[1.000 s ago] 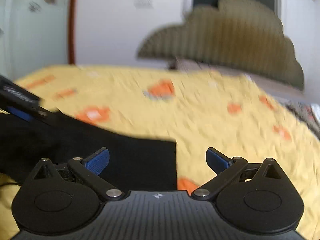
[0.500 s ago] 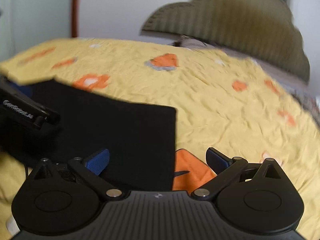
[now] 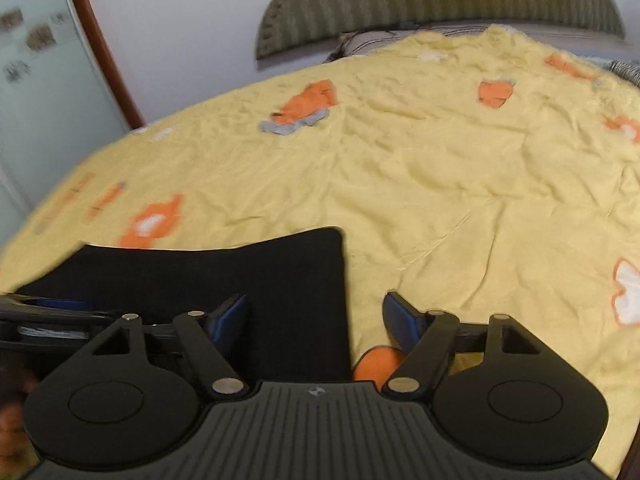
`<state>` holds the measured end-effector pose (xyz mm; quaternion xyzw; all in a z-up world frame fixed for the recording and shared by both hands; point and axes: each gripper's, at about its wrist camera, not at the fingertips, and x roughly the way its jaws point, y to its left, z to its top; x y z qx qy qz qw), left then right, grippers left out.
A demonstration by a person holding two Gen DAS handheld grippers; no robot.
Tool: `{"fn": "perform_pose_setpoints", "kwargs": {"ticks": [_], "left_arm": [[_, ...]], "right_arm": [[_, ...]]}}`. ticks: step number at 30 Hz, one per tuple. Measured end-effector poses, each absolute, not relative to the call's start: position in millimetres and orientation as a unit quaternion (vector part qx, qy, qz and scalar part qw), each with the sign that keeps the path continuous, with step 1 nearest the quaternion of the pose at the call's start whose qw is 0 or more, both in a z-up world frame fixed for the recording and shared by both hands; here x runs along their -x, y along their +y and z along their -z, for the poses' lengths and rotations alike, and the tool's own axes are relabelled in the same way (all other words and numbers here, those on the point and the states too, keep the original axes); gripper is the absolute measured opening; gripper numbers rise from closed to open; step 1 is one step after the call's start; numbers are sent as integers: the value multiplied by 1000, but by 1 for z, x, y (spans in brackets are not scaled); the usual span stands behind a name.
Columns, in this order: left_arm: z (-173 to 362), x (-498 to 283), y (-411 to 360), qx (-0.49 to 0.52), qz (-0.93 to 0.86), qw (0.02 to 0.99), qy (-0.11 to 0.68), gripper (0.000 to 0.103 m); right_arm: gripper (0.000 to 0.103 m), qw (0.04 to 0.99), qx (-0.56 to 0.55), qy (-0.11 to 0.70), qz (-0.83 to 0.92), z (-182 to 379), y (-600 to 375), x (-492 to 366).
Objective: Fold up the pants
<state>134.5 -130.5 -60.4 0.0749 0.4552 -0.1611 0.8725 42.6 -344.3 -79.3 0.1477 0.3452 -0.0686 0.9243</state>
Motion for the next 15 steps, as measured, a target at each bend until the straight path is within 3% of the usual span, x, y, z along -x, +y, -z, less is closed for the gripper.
{"fn": "perform_pose_setpoints", "kwargs": {"ticks": [2,7,12,15], "left_arm": [[58,-137,-126,-65,163,871,459,94],[43,-128,-107,-28,181,872,453,96],[46,-132,-92,9,179,851,494,94],[39,-130,-77,-1,183,848,497,96]], "right_arm": [[74,924,-106,344,125,76,-334,-43],[74,938,-91,329,65,54,-312,-11],[77,926,-55,369,63,76,-296,-12],[77,937,-74,339,52,61,-294,6]]}}
